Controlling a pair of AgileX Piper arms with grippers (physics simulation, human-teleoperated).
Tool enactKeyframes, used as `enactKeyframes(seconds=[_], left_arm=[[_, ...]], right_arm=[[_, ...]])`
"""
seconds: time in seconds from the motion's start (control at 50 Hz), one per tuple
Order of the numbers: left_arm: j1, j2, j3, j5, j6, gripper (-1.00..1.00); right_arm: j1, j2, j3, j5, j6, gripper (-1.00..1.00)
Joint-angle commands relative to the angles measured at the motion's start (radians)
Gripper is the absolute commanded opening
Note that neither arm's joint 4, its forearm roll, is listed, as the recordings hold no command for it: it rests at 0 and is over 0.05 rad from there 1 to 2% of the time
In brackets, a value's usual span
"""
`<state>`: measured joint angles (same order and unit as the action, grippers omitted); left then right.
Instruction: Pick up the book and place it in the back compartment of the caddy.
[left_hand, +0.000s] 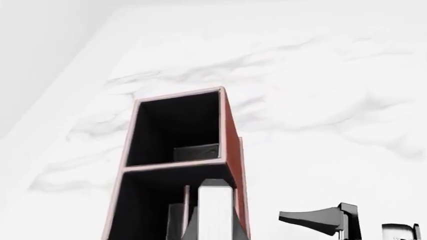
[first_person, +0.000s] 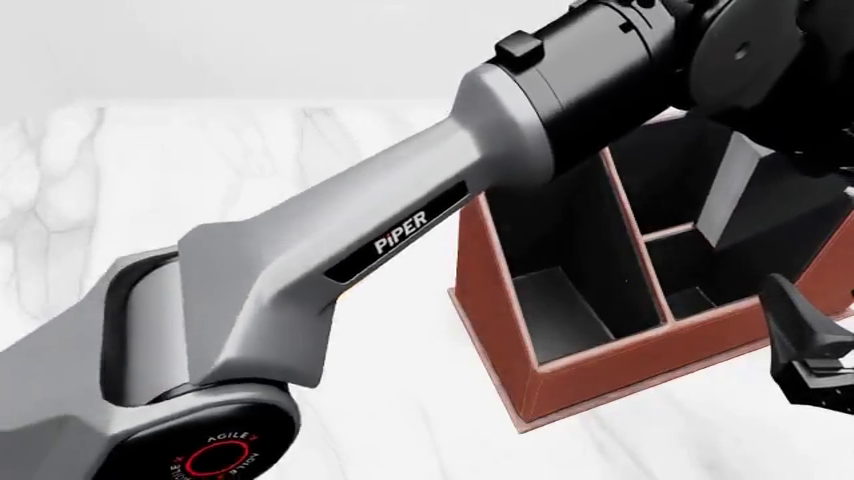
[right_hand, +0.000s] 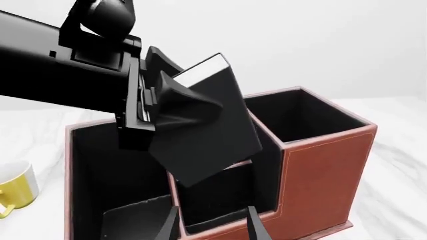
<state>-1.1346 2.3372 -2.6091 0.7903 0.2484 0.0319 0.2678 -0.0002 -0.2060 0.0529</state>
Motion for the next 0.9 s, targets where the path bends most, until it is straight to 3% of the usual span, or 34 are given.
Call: enactKeyframes(seconds=[0.02,0.9], left_arm=[[0.023,0.110,-0.218,0.134,0.041,-1.00],[0.034,0.122,-0.220,0.156,-0.040,-1.00]], right_arm=[[0.000,0.005,0.000,-0.004,0.001,1.00],[-0.003,-0.030,0.000,0.034,0.005,1.00]])
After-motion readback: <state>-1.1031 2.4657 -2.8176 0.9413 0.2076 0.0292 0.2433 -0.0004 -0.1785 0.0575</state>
